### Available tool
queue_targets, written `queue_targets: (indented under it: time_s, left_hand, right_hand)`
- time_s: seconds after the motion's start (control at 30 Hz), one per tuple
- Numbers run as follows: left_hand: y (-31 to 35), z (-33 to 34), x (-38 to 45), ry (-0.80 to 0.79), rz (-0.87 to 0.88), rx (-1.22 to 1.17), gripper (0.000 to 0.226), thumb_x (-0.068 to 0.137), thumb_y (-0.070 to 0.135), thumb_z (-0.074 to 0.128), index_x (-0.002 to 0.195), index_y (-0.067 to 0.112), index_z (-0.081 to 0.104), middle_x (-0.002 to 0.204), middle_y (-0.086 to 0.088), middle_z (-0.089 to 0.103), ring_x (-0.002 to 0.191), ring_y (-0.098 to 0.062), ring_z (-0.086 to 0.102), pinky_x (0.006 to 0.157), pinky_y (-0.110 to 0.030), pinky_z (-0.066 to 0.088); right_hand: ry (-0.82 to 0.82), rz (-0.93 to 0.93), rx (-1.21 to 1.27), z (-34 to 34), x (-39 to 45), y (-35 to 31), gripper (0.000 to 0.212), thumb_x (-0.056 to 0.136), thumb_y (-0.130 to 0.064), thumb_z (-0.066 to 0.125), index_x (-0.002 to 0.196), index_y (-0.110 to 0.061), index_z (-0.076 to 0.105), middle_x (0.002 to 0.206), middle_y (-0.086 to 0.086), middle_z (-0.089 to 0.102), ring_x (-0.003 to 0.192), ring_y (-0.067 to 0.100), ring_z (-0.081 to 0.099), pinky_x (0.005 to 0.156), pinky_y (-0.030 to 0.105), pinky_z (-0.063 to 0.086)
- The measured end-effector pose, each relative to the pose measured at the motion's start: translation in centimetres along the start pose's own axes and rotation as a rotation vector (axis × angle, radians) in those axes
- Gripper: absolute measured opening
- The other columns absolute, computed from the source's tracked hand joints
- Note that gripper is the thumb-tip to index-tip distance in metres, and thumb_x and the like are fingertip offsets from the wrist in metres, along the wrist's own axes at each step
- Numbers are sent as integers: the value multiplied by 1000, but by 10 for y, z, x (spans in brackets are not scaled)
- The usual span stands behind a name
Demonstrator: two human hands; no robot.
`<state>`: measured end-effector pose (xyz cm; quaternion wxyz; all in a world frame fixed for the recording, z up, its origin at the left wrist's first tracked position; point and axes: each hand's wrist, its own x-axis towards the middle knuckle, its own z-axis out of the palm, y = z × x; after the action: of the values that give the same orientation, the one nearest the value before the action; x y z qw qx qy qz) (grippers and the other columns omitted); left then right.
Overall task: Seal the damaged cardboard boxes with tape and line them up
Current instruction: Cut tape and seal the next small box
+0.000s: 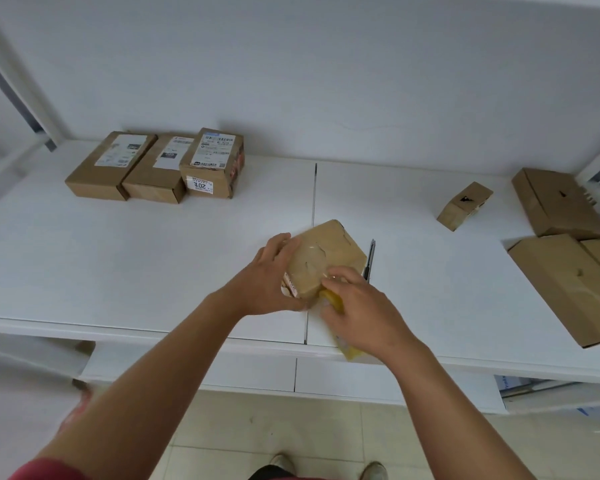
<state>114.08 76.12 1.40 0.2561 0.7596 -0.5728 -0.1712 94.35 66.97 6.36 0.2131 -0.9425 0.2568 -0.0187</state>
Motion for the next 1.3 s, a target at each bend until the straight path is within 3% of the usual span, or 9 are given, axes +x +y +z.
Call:
queue_targets:
  time_s: [0.1,0.23,0.4,0.53,0.7,0.93,1.03,1.17,1.3]
  left_hand:
    - [-4,10,0,104,-1,-102,116,59,58,82,153,32,18,140,6,23,132,-19,33,107,-42,42]
    - [-5,22,0,209,-11,-253,100,55,54,76,142,37,29,131,8,26,120,10,34,96,-14,39]
    - [2,27,5,403,-71,-379,90,54,48,76,135,29,41,130,3,32,116,17,37,88,2,35]
    - [33,22,21,543,-81,-456,86,55,47,74,134,25,48,128,1,36,115,11,42,93,-7,41]
    - [56,-9,38,709,-159,-632,79,56,46,72,130,27,52,128,-1,43,111,9,48,101,-27,46]
    - [81,-17,46,709,-316,-1065,65,68,31,72,130,25,56,121,-7,59,90,-10,70,58,-26,56]
    - [92,-20,48,664,-346,-1153,55,63,40,69,116,24,65,98,1,68,75,-7,69,62,-31,57]
    - [105,-20,49,619,-470,-1267,39,64,48,65,95,25,70,77,9,70,91,-26,67,70,-46,61]
    - [116,-22,51,541,-583,-1448,53,69,57,61,105,19,70,106,-10,70,100,-36,69,69,-49,59]
  right_hand:
    - [44,39,52,5,-7,13,47,93,-39,54,138,-31,43,142,-8,22,83,23,62,71,35,53]
    - [132,193,346,13,-17,27,68,84,-48,65,136,-45,22,109,-12,50,80,13,60,65,33,50]
    - [193,297,723,19,-26,41,62,72,-41,75,117,-55,34,93,-9,60,71,2,60,58,19,50]
    - [446,171,765,-13,-22,49,52,65,-52,64,109,-62,38,75,-8,60,58,4,57,48,20,47]
    - [307,123,440,-44,-22,52,52,67,-68,52,117,-60,41,79,-22,58,73,2,60,67,27,51]
    - [252,43,455,-63,-18,47,65,71,-66,44,133,-48,51,106,-19,58,98,6,58,87,32,53]
    - [239,9,399,-64,-18,44,65,76,-64,42,138,-45,45,106,-13,56,97,10,56,85,31,51]
    - [306,-44,317,-62,-15,43,50,87,-58,50,133,-50,34,97,-12,53,85,8,50,68,16,39]
    - [310,-23,212,-63,-10,46,55,91,-48,55,135,-42,21,96,-6,54,78,18,53,62,30,39]
